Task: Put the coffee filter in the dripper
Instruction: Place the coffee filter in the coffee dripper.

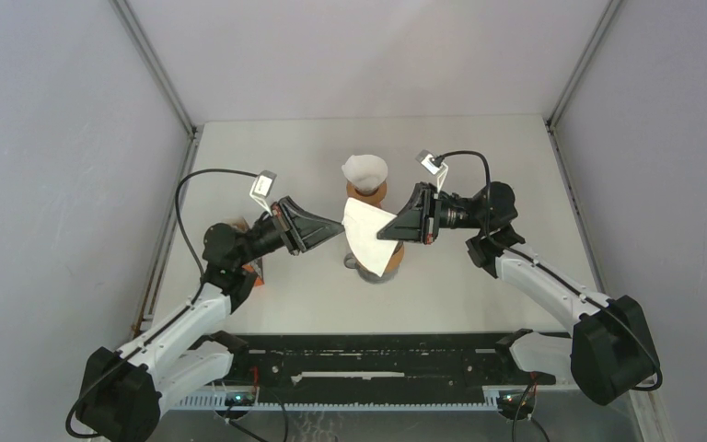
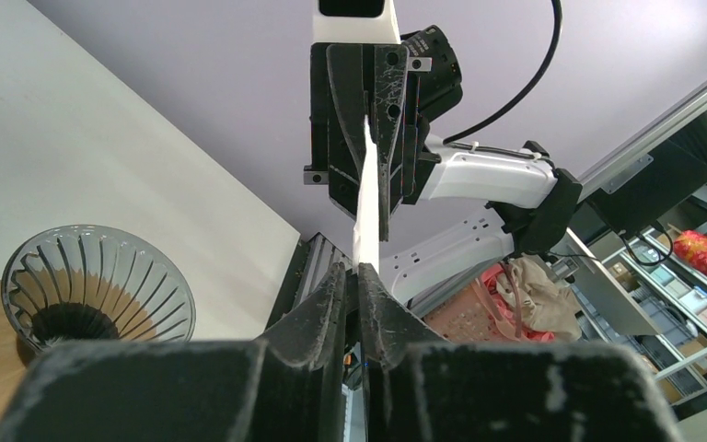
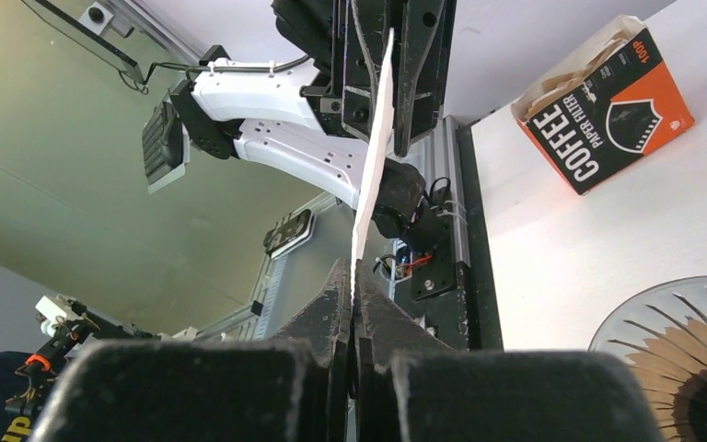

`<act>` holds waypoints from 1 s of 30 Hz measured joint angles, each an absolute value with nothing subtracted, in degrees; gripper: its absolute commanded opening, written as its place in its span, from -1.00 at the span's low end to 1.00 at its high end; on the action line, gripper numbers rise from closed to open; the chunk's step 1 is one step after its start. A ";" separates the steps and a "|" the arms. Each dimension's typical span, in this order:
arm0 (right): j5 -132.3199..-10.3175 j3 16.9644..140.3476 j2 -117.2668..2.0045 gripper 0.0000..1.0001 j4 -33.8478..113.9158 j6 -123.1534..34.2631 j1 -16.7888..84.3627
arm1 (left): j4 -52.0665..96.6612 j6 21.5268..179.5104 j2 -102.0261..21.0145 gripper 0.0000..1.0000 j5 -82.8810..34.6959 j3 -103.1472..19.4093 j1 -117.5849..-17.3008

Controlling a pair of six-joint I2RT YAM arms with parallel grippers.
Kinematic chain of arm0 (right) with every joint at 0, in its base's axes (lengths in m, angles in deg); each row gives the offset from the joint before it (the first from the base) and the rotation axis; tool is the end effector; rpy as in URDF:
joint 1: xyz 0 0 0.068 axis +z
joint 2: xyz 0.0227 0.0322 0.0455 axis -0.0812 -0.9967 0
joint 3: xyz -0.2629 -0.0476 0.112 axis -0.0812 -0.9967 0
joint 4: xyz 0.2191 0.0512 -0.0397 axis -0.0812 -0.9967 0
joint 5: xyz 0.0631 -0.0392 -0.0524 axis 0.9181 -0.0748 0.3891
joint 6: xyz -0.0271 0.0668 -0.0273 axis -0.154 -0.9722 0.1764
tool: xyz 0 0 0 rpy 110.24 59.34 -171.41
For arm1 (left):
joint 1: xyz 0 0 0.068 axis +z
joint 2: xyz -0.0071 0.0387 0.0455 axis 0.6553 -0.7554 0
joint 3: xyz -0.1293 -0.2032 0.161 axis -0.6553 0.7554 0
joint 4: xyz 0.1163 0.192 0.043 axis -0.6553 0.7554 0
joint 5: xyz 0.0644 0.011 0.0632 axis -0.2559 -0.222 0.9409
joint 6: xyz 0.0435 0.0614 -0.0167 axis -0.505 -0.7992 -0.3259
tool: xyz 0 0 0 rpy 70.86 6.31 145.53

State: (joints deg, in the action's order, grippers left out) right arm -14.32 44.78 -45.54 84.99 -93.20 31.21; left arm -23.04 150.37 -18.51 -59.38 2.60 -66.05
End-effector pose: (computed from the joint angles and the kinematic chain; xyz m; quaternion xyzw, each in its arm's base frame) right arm 0.1795 0.1560 0.3637 -0.2906 0.5937 0.6860 0.3041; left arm 0.1437 -0.1172 0.3477 0.1293 0.5909 -0.6785 0.4170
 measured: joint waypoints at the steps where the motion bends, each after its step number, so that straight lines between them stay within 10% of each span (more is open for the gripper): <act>1: -14.32 44.78 -45.54 -1.00 84.99 -93.22 31.25 | -23.04 150.37 -18.49 -0.73 -59.38 2.60 -66.05; 30: -12.61 45.37 -44.91 -1.00 86.74 -93.49 31.75 | -23.02 150.35 -18.73 -0.91 -58.27 2.60 -66.05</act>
